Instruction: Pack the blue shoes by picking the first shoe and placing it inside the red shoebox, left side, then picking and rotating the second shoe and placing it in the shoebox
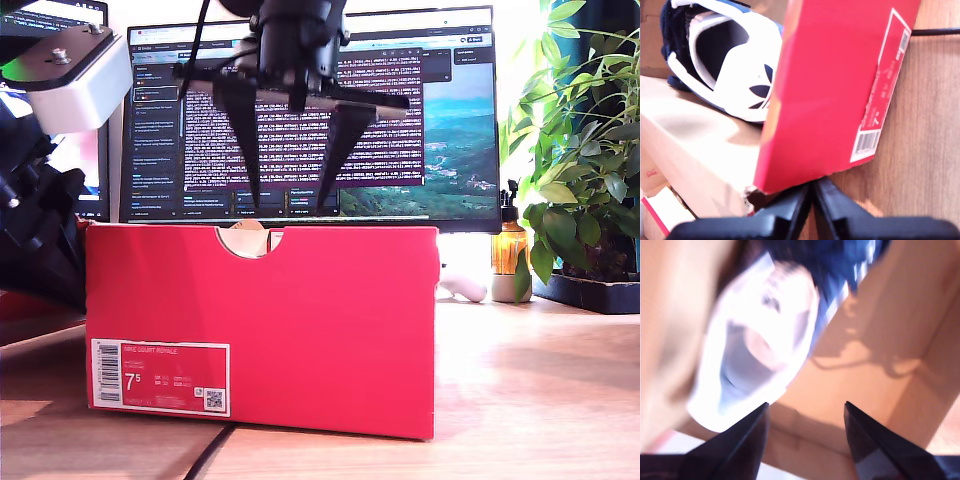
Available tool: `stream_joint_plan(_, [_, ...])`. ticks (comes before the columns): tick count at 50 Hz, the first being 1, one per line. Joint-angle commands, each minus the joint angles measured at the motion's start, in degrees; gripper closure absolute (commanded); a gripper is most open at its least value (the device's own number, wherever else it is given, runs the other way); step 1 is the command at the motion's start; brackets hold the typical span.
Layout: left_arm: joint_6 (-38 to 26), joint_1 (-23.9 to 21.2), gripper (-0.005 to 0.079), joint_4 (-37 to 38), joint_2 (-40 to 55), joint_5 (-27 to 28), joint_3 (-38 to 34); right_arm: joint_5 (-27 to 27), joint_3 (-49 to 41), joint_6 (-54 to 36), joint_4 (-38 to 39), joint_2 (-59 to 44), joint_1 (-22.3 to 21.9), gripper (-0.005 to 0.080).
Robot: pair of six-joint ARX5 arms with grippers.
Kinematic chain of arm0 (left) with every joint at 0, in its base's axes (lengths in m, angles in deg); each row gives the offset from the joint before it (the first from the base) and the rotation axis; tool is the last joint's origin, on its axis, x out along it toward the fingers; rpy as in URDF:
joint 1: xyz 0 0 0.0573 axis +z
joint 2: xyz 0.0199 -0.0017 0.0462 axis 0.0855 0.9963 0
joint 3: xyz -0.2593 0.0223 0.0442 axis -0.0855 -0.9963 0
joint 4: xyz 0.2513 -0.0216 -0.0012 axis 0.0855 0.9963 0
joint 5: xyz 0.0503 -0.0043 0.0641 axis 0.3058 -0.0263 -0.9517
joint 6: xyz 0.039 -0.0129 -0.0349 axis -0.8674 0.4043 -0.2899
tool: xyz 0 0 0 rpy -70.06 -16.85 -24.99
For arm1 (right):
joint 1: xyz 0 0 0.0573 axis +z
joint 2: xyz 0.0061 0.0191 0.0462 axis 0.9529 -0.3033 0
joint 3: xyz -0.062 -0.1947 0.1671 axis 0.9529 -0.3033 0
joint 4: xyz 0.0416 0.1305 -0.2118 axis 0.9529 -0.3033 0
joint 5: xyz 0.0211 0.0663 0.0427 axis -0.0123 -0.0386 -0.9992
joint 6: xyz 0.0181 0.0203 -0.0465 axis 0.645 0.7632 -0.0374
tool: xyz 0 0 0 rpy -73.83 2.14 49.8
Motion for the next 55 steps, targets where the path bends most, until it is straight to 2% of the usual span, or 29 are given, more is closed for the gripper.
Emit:
stream_joint_plan(1, [0.4, 0.0, 0.0761, -1.3, 0.3, 0.2, 0.6, 0.6, -0.1, 1.4, -0.2, 2.1, -0.5, 0.0318])
stream_joint_plan(5, [0.4, 0.0, 0.0761, -1.3, 0.3, 0.3, 0.6, 3.7, -0.1, 1.9, -0.3, 2.8, -1.3, 0.0318])
stream_joint_plan(10, [0.4, 0.0, 0.0761, -1.3, 0.3, 0.3, 0.6, 6.9, -0.1, 8.6, -0.3, 4.2, -2.3, 0.0318])
stream_joint_plan(19, [0.4, 0.0, 0.0761, -1.3, 0.3, 0.3, 0.6, 16.5, -0.2, 17.6, -0.7, 6.5, -5.7, 0.0318])
stream_joint_plan(27, [0.4, 0.0, 0.0761, -1.4, 0.3, 0.5, 0.6, 17.1, -1.1, 27.0, -0.9, 9.4, -10.6, 0.0318])
stream_joint_plan(34, [0.4, 0.0, 0.0761, -1.3, 0.3, 0.7, 0.6, 18.0, -4.7, 31.8, -0.9, 12.9, -13.6, 0.0318])
stream_joint_plan(55, [0.4, 0.0, 0.0761, -1.3, 0.3, 1.6, 0.6, 17.6, -32.8, 49.9, -0.9, 29.9, -23.1, 0.0316])
